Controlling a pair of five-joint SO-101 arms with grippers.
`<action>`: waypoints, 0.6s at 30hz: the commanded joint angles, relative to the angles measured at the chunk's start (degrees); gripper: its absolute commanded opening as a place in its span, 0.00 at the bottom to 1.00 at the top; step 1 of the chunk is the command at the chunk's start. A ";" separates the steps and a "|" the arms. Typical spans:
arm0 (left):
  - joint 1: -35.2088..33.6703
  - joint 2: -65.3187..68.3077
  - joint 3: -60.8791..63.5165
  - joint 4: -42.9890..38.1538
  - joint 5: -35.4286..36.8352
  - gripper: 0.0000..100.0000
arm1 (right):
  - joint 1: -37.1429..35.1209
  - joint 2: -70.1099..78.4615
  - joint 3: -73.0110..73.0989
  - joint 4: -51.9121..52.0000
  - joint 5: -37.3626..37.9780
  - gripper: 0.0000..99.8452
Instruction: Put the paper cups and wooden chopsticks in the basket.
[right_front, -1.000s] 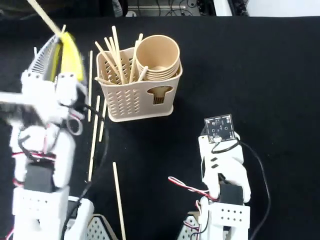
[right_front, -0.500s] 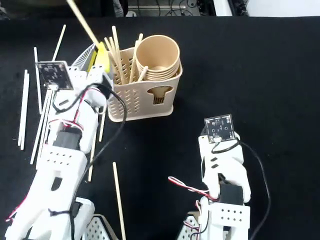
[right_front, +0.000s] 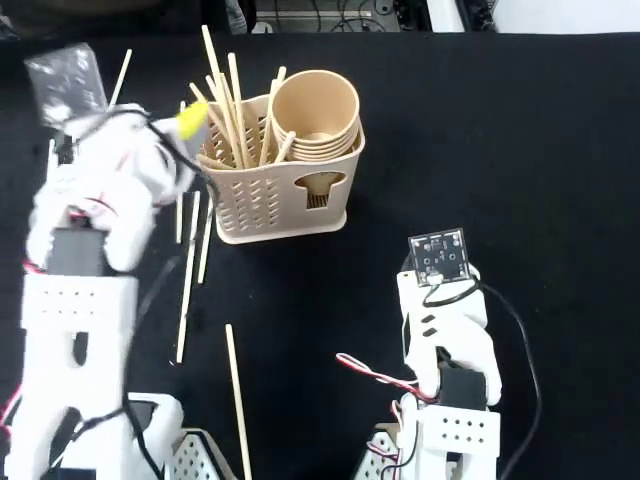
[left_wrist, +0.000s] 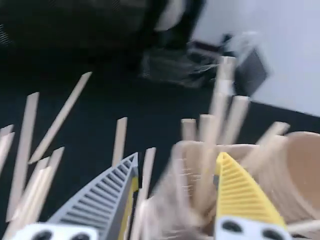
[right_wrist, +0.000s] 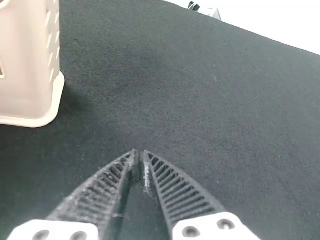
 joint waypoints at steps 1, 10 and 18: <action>-8.04 6.51 -9.71 9.76 -2.37 0.24 | -0.79 -0.57 -0.13 -1.23 0.53 0.01; -10.42 38.24 -16.57 4.13 -3.87 0.25 | -0.79 -0.57 -0.13 -1.23 0.53 0.01; -7.34 68.57 -41.80 3.78 -3.87 0.25 | -0.70 -0.57 -0.13 -1.23 0.53 0.01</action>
